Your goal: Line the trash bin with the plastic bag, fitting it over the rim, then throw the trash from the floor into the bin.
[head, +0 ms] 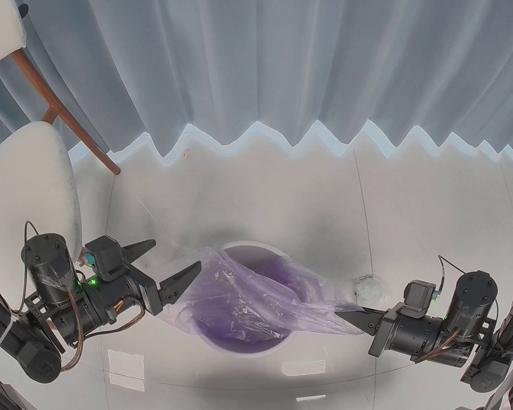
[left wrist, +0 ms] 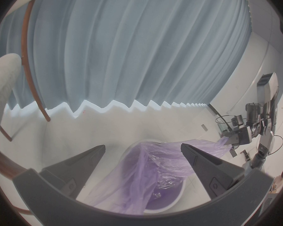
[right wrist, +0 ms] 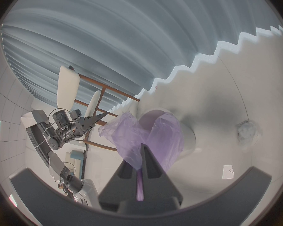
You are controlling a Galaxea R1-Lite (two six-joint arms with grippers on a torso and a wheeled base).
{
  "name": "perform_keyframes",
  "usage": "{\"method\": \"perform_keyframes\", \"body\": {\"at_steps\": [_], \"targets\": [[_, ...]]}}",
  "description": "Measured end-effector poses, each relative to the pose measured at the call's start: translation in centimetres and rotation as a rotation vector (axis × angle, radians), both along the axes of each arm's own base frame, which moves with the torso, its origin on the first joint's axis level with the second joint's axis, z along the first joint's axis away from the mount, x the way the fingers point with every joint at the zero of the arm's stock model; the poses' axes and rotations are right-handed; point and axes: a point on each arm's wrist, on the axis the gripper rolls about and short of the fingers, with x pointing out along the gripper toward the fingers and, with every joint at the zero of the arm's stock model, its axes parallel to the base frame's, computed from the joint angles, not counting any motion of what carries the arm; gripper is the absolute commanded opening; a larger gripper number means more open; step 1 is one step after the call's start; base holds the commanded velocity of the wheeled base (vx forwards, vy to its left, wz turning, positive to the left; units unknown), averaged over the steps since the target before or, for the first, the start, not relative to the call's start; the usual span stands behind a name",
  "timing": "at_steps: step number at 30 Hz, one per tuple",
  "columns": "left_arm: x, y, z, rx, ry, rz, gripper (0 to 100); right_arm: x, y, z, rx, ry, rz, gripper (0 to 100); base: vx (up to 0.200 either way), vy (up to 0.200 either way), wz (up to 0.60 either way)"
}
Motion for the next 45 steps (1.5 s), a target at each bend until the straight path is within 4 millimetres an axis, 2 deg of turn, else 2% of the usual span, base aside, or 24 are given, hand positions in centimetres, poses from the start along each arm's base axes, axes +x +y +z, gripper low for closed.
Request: {"method": "perform_keyframes", "body": {"at_steps": [13,25,26,35,41,45], "targets": [[-0.3,-0.6,-1.4,0.0,-0.044,-0.124,100,-0.9,-0.4,-0.7,-0.023,0.044,0.057,0,0.0,0.0,0.0],[-0.4,-2.0,-4.2,0.077,0.036,-0.188,100,-1.0,-0.3,-0.8,-0.034,0.04,0.068,0,0.0,0.0,0.0],[-0.3,-2.1,-4.3,0.079,0.041,-0.187,0,-1.1,-0.3,-0.8,-0.037,0.037,0.069,0,0.0,0.0,0.0],[0.3,-2.3,-4.7,0.082,0.046,-0.183,0,-1.1,-0.3,-0.8,-0.045,0.031,0.072,0,0.0,0.0,0.0],[0.0,-2.0,-3.4,0.061,-0.002,-0.175,0,-1.1,-0.3,-0.8,-0.045,0.031,0.072,0,0.0,0.0,0.0],[-0.9,-1.6,-2.2,0.042,-0.043,-0.186,0,-1.0,-0.3,-0.9,-0.045,0.033,0.07,0,0.0,0.0,0.0]]}}
